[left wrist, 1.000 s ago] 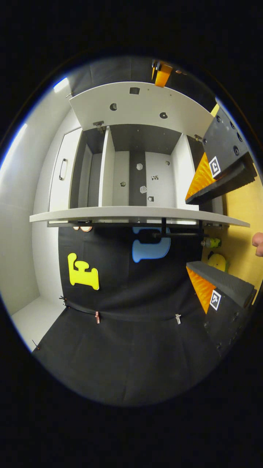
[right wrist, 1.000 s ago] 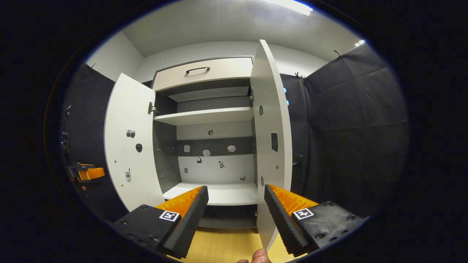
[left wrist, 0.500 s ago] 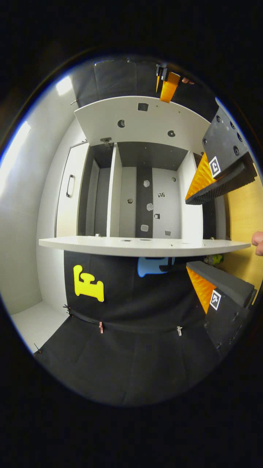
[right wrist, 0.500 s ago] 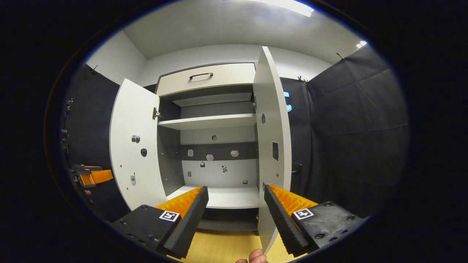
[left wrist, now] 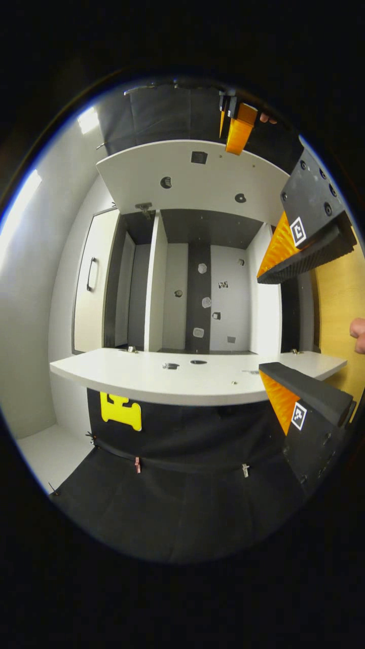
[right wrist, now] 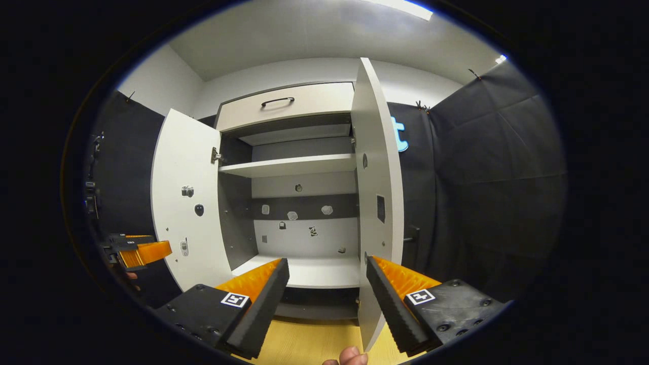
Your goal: Open the right door of the double-door shoe cabinet with the right hand, and open the left door with the left hand.
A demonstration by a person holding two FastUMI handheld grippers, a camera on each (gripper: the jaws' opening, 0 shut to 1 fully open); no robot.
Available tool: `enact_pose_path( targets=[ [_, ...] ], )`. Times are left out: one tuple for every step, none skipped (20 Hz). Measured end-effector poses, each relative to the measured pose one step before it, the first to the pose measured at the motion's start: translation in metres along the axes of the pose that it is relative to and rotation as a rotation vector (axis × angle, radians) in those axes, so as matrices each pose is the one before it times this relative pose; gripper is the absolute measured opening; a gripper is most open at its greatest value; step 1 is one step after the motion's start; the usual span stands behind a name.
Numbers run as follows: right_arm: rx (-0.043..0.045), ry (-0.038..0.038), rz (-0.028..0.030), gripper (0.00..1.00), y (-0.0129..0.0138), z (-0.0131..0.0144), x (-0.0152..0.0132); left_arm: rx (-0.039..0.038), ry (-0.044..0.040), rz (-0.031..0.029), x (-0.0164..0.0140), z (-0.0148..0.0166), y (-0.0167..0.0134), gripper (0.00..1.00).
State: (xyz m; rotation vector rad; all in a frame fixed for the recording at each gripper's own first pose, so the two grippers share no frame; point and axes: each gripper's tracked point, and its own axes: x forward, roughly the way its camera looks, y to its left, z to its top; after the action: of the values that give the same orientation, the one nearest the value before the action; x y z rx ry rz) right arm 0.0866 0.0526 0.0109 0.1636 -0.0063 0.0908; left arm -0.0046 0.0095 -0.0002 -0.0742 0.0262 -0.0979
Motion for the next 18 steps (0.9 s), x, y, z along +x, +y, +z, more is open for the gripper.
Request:
enact_pose_path(
  targets=[
    [0.00045, 0.00030, -0.00033, 0.96, -0.00235, -0.00021, 0.00114, 0.00998, 0.00051, 0.00213, 0.00105, 0.00053, -0.00324, 0.95],
    [0.00425, 0.00103, 0.00091, 0.96, -0.00247, -0.00047, 0.00050, 0.01221, -0.00009, 0.00616, 0.00109, 0.00033, -0.00173, 0.95],
    [0.00722, 0.00431, 0.00305, 0.96, -0.00148, -0.00111, 0.00074, 0.00737, -0.00177, 0.00461, 0.00100, 0.00090, -0.00247, 0.95],
    [0.00638, 0.00447, 0.00378, 0.96, -0.00191, -0.00105, 0.00037, 0.00164, -0.00013, -0.00015, 0.00125, 0.00030, -0.00398, 0.95],
    [0.00181, 0.00317, 0.00055, 0.96, -0.00292, -0.00041, 0.00115, -0.00101, -0.00093, 0.00018, 0.00053, 0.00061, -0.00374, 0.95],
    [-0.00240, 0.00209, -0.00329, 0.96, -0.00298, -0.00160, 0.00216, 0.00207, 0.00187, -0.00103, -0.00019, -0.00034, -0.00369, 0.95],
    [-0.00116, 0.00106, -0.00121, 0.96, -0.00172, -0.00095, 0.00085, 0.00524, 0.00111, 0.00267, 0.00019, 0.00072, -0.00197, 0.95],
    [0.00281, -0.00074, -0.00173, 0.96, -0.00185, 0.00061, 0.00137, 0.00812, 0.00017, 0.00403, 0.00081, 0.00032, -0.00144, 0.95],
    [0.00277, -0.00133, 0.00080, 0.96, -0.00127, 0.00058, 0.00023, 0.00737, -0.00117, 0.00461, 0.00082, 0.00102, -0.00058, 0.95],
    [0.00259, -0.00137, 0.00286, 0.96, -0.00047, 0.00041, 0.00017, 0.00404, 0.00071, 0.00334, -0.00033, -0.00016, 0.00010, 0.95],
    [0.00099, -0.00208, 0.00287, 0.96, 0.00049, 0.00053, 0.00048, -0.00039, -0.00103, 0.00210, -0.00046, 0.00094, -0.00062, 0.95],
    [-0.00244, -0.00273, 0.00113, 0.96, -0.00065, 0.00065, -0.00008, -0.00396, -0.00152, 0.00043, -0.00033, 0.00075, -0.00106, 0.95],
    [-0.00185, -0.00055, 0.00051, 0.96, -0.00106, 0.00002, 0.00015, -0.00442, -0.00058, 0.00263, -0.00012, 0.00082, 0.00004, 0.95],
    [0.00033, 0.00004, 0.00250, 0.96, 0.00004, -0.00016, -0.00041, -0.00255, 0.00080, 0.00074, -0.00023, -0.00080, -0.00078, 0.95],
    [0.00251, 0.00155, 0.00142, 0.96, 0.00028, 0.00011, -0.00017, 0.00118, 0.00103, 0.00265, -0.00029, 0.00020, 0.00008, 0.95],
    [0.00258, -0.00025, 0.00081, 0.96, -0.00009, 0.00011, -0.00055, 0.00453, 0.00140, 0.00146, 0.00035, -0.00036, 0.00021, 0.95],
    [0.00128, -0.00063, -0.00067, 0.96, -0.00061, 0.00010, 0.00022, 0.00592, 0.00102, 0.00258, -0.00013, 0.00034, -0.00005, 0.95],
    [0.00105, 0.00051, -0.00082, 0.96, -0.00103, 0.00008, -0.00030, 0.00385, 0.00067, 0.00086, 0.00012, -0.00010, -0.00006, 0.95]
  ],
)
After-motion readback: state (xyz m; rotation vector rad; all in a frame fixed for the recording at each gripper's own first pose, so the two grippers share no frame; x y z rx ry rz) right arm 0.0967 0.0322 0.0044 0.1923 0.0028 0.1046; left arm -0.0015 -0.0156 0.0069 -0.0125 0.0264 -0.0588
